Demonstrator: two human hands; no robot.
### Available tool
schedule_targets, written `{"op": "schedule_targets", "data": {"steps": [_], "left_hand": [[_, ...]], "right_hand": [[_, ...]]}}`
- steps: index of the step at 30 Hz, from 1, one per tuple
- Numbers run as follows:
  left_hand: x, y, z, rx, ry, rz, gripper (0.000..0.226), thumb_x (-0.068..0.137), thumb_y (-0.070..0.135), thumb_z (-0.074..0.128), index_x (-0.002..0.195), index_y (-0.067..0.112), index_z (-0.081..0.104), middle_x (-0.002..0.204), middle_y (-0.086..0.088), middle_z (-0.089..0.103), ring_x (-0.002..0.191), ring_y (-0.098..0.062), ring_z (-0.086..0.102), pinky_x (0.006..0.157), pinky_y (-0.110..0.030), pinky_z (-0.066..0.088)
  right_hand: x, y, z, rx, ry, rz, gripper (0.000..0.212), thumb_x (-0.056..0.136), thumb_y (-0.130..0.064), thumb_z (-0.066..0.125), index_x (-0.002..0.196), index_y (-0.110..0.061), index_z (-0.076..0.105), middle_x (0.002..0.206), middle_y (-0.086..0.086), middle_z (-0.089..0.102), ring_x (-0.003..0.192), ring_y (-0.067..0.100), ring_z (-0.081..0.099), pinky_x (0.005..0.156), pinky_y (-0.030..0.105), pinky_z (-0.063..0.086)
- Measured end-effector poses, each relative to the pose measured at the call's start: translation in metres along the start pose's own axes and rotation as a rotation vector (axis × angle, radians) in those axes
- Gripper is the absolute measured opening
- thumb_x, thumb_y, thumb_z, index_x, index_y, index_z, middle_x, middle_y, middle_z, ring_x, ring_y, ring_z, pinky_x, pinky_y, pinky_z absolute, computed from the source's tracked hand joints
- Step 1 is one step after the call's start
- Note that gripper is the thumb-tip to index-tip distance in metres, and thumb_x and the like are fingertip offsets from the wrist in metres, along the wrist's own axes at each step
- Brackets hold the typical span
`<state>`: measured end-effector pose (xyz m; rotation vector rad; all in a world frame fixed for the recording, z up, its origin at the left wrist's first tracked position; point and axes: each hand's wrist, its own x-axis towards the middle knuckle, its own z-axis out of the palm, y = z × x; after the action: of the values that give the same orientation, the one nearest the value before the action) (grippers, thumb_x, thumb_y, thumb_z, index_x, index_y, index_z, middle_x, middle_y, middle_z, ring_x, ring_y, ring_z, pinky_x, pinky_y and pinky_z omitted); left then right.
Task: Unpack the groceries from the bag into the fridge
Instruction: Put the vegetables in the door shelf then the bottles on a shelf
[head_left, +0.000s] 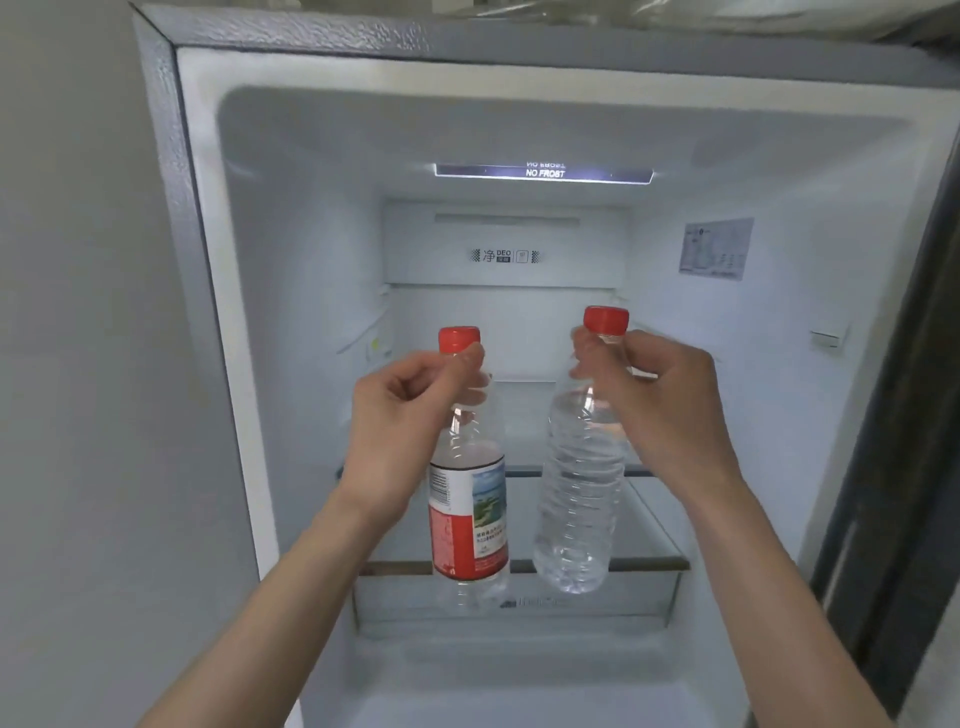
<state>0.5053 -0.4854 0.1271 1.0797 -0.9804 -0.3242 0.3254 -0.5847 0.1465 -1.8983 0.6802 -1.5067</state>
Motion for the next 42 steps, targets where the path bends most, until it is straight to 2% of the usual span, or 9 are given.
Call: {"op": "schedule_targets", "data": {"steps": [5,13,18,24,27,30,33,35,42], "left_hand": [[0.051,0.0,0.011,-0.014,0.032,0.01,0.028,0.095,0.033,0.072,0.094,0.005,0.077,0.092,-0.005,0.081,0.089,-0.021,0.078,0.088,-0.039,0.063],[0.106,-0.008,0.028,-0.033,0.12,0.023,0.033,0.094,0.042,0.073,0.096,0.01,0.076,0.096,-0.003,0.081,0.088,-0.015,0.076,0.089,-0.035,0.062],[0.137,-0.018,0.031,-0.034,0.137,0.024,0.03,0.092,0.044,0.075,0.088,0.014,0.075,0.094,-0.003,0.08,0.084,-0.011,0.074,0.088,-0.033,0.062],[0.161,-0.034,0.028,-0.023,0.173,0.036,0.031,0.089,0.041,0.079,0.097,0.011,0.077,0.087,0.002,0.078,0.082,-0.005,0.072,0.089,-0.029,0.06],[0.176,-0.042,0.026,0.004,0.205,0.05,0.024,0.089,0.039,0.079,0.092,0.015,0.077,0.081,0.007,0.076,0.076,0.0,0.07,0.082,-0.024,0.056],[0.191,-0.051,0.023,0.047,0.25,0.065,0.017,0.09,0.038,0.079,0.087,0.021,0.077,0.078,0.01,0.075,0.074,-0.001,0.069,0.081,-0.023,0.054],[0.2,-0.058,0.022,0.117,0.269,0.071,0.014,0.09,0.039,0.078,0.09,0.025,0.076,0.088,0.01,0.078,0.087,-0.006,0.072,0.082,-0.021,0.052],[0.202,-0.063,0.023,0.152,0.273,0.052,0.014,0.09,0.041,0.077,0.092,0.027,0.075,0.094,0.013,0.077,0.092,-0.003,0.072,0.079,-0.019,0.049],[0.205,-0.076,0.022,0.185,0.313,0.0,0.02,0.09,0.044,0.076,0.094,0.025,0.076,0.096,0.008,0.078,0.094,-0.007,0.073,0.076,-0.02,0.047]], "right_hand": [[0.053,0.0,0.013,0.018,0.049,-0.015,0.037,0.096,-0.053,0.064,0.084,-0.02,0.078,0.081,-0.011,0.078,0.079,0.004,0.073,0.083,0.035,0.059],[0.108,0.018,0.033,0.064,0.015,-0.077,0.054,0.093,-0.055,0.066,0.085,-0.003,0.075,0.079,0.001,0.078,0.079,0.009,0.075,0.083,0.052,0.06],[0.129,0.034,0.048,0.084,-0.014,-0.062,0.038,0.091,-0.052,0.071,0.084,-0.015,0.078,0.08,0.0,0.079,0.083,0.019,0.077,0.083,0.05,0.06],[0.15,0.052,0.078,0.13,-0.061,-0.028,0.053,0.084,-0.064,0.069,0.089,-0.011,0.073,0.089,0.015,0.075,0.085,0.032,0.074,0.082,0.059,0.058],[0.158,0.056,0.092,0.16,-0.091,-0.033,0.039,0.09,-0.052,0.069,0.084,-0.014,0.073,0.08,0.001,0.076,0.077,0.014,0.068,0.087,0.052,0.058],[0.165,0.061,0.106,0.16,-0.135,-0.027,0.037,0.094,-0.046,0.068,0.084,-0.01,0.069,0.071,-0.013,0.065,0.071,0.009,0.059,0.08,0.042,0.054],[0.171,0.068,0.117,0.147,-0.163,0.006,0.046,0.093,-0.049,0.067,0.09,-0.003,0.066,0.075,0.004,0.066,0.073,0.01,0.055,0.077,0.042,0.05],[0.171,0.074,0.124,0.128,-0.186,0.029,0.051,0.091,-0.053,0.065,0.095,-0.003,0.068,0.094,0.019,0.071,0.079,0.012,0.057,0.085,0.048,0.053],[0.175,0.088,0.136,0.132,-0.175,0.063,0.05,0.094,-0.05,0.064,0.1,-0.001,0.069,0.1,0.02,0.072,0.082,0.013,0.061,0.091,0.048,0.053]]}}
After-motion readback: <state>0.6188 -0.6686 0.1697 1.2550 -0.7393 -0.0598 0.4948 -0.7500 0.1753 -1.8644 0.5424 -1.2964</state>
